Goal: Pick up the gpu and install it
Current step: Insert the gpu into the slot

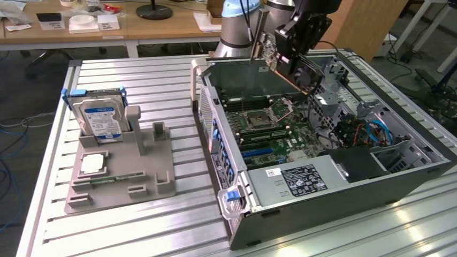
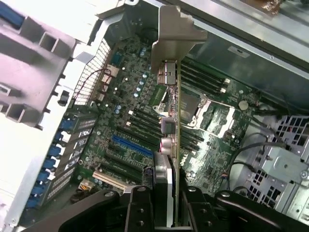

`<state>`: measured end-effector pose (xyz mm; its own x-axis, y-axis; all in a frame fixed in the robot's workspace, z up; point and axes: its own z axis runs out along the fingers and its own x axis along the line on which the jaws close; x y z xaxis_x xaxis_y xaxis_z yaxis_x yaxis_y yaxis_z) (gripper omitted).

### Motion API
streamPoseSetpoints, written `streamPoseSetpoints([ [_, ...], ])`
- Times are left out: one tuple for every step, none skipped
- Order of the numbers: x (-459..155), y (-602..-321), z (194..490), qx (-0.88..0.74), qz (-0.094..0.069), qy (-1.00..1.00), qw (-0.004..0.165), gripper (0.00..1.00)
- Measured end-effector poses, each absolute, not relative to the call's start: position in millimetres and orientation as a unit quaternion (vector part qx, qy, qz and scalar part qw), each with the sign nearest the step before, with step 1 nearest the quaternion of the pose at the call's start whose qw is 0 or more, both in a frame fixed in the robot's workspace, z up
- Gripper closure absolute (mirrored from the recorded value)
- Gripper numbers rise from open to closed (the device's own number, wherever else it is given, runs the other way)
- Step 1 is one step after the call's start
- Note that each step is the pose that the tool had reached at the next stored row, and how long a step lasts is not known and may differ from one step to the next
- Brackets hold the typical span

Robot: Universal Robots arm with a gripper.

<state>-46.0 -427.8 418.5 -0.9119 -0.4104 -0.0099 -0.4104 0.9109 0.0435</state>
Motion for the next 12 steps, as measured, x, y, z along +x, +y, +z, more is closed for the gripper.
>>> streamPoseSetpoints([
  [-46.0,-427.8,418.5,-0.217,0.022,0.976,0.000,0.72],
  [-46.0,-427.8,418.5,-0.223,0.022,0.975,0.000,0.72],
  [-46.0,-427.8,418.5,-0.229,0.022,0.973,0.000,0.72],
  [-46.0,-427.8,418.5,-0.234,0.022,0.972,0.000,0.72],
  [-46.0,-427.8,418.5,-0.239,0.022,0.971,0.000,0.72],
  [-46.0,-427.9,418.5,-0.245,0.022,0.969,-0.001,0.72],
  [-46.0,-427.9,418.5,-0.250,0.022,0.968,-0.001,0.72],
  [-46.0,-427.9,418.5,-0.256,0.022,0.966,-0.001,0.72],
  [-46.0,-427.9,418.4,-0.262,0.022,0.965,-0.001,0.72],
  [-46.0,-427.9,418.4,-0.267,0.022,0.963,-0.001,0.72],
  [-46.0,-427.9,418.4,-0.273,0.022,0.962,-0.001,0.72],
  [-46.1,-427.9,418.4,-0.279,0.022,0.960,-0.001,0.72],
])
